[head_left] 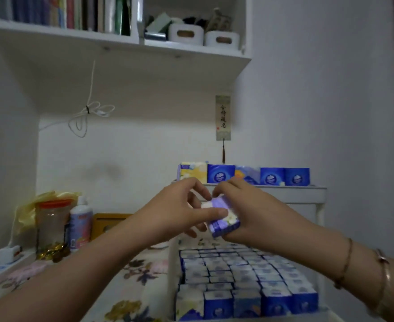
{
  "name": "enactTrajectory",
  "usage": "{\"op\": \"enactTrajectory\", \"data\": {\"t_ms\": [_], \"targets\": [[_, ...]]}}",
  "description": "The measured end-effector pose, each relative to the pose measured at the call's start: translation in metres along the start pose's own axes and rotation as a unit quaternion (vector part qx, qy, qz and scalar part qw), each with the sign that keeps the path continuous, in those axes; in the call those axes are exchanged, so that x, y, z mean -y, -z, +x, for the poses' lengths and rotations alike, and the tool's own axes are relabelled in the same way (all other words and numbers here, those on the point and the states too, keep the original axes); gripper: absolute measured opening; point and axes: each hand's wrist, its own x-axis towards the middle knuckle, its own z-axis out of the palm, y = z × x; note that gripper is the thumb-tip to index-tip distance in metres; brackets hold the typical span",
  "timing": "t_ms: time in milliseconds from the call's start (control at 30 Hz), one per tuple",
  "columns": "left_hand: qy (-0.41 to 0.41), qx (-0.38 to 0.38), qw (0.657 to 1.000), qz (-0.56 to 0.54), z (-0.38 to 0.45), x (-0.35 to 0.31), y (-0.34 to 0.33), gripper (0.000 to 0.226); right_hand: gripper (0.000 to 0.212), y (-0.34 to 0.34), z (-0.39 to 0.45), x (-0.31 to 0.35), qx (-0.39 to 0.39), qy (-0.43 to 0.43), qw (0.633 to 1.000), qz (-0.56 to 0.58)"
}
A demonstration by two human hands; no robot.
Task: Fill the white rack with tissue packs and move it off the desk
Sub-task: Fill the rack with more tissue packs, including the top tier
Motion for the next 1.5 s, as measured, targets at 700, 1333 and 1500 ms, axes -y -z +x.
{"op": "enactTrajectory", "data": {"t_ms": [700, 1333, 1500], "targets": [[-0.183, -0.048, 0.975, 0.12, 0.12, -0.064, -0.084, 0.059, 0.033, 0.049, 0.007, -0.167, -0.126, -0.245, 0.899, 0.34], [-0.204, 0.0, 0.871, 0.446, 0.124, -0.061, -0.069, 0.027, 0.045, 0.045, -0.011, -0.17, 0.067, -0.156, 0.963, 0.209], [-0.196, 0.032, 0.857, 0.475, 0.121, -0.054, -0.058, 0.039, 0.048, 0.046, -0.014, -0.166, 0.063, -0.143, 0.983, 0.099]]}}
